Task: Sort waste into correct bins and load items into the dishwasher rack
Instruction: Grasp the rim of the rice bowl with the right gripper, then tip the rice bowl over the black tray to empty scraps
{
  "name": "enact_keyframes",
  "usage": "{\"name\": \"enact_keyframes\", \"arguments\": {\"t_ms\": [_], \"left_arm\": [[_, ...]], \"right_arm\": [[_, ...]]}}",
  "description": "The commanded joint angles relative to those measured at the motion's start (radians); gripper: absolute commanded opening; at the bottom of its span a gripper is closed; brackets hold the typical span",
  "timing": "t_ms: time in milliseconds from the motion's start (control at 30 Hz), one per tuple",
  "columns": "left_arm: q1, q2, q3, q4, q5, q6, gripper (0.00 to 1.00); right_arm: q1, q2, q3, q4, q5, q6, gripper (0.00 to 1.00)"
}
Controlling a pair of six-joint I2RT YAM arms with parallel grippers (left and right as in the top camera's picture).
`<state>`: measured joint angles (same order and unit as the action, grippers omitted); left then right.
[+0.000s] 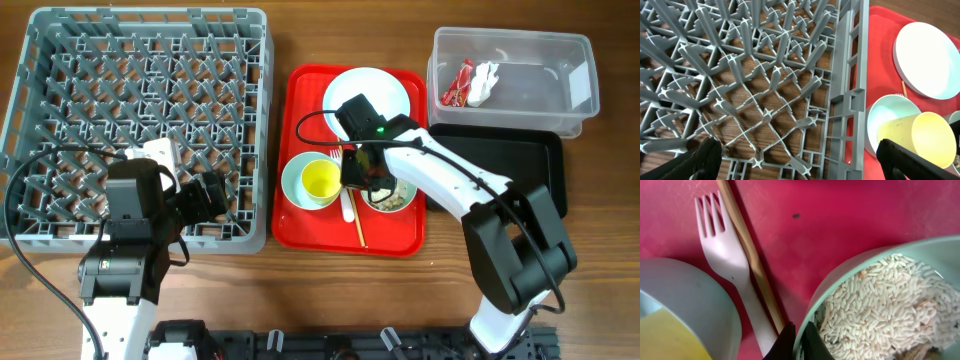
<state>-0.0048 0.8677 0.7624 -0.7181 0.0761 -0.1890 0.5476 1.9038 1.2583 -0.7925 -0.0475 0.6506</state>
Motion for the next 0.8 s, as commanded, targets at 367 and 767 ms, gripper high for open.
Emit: {"name": "enact_keyframes", "arguments": {"t_ms": [367,767], "left_arm": [[-0.005,0.003,0.018,0.002,0.012,-0.005,1.0],[-0.005,0.003,0.018,0.002,0.012,-0.005,1.0]], "right_arm": [[-0.214,-0.257,0.147,-0.137,-0.097,-0.234,0.04],[-0.685,-0.165,-0.006,-0.114,-0.851,-0.652,0.04]]}}
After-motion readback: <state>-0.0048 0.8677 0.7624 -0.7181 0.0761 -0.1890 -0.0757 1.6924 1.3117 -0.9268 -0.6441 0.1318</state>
